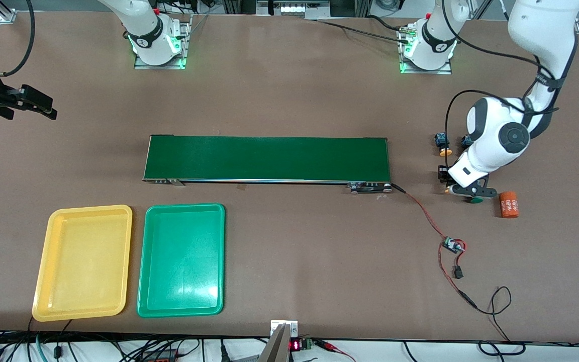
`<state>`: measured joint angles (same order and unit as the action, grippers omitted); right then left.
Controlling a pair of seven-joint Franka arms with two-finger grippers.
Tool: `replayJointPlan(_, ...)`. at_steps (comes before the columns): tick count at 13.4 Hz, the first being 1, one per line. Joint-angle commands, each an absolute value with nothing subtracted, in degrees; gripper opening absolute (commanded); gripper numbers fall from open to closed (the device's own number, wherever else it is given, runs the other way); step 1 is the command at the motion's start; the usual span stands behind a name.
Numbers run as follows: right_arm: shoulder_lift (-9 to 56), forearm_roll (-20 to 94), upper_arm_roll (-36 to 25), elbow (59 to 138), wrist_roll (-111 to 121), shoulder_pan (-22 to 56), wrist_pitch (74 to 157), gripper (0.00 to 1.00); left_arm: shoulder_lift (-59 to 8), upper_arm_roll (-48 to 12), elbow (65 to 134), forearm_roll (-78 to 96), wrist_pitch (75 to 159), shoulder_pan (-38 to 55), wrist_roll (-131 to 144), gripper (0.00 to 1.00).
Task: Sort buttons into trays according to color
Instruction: 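Reach and grasp the yellow-cap push button with the left gripper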
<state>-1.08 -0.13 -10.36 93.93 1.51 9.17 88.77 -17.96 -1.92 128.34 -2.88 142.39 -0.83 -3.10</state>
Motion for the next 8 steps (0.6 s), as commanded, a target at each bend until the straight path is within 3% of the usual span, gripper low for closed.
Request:
replayJointPlan(1,-0.97,-0.97,-10.20,93.08,2.20,9.14,87.89,1.00,-13.89,-6.31,123.16,-1.94,130.21,-0.70,-3.34,0.32)
replayJointPlan(6,-0.88,-0.88,-10.20,93.08,2.20,9.05,87.98,1.00,-15.20,-21.24,119.19,-1.76,128.05,-0.53,15.16,0.32)
replayJointPlan(8,-0.88,-0.88,-10.20,93.08,2.20,9.05,87.89,1.00,-18.44,-24.34,117.25,-1.85,129.11,-0.27,19.94,0.34)
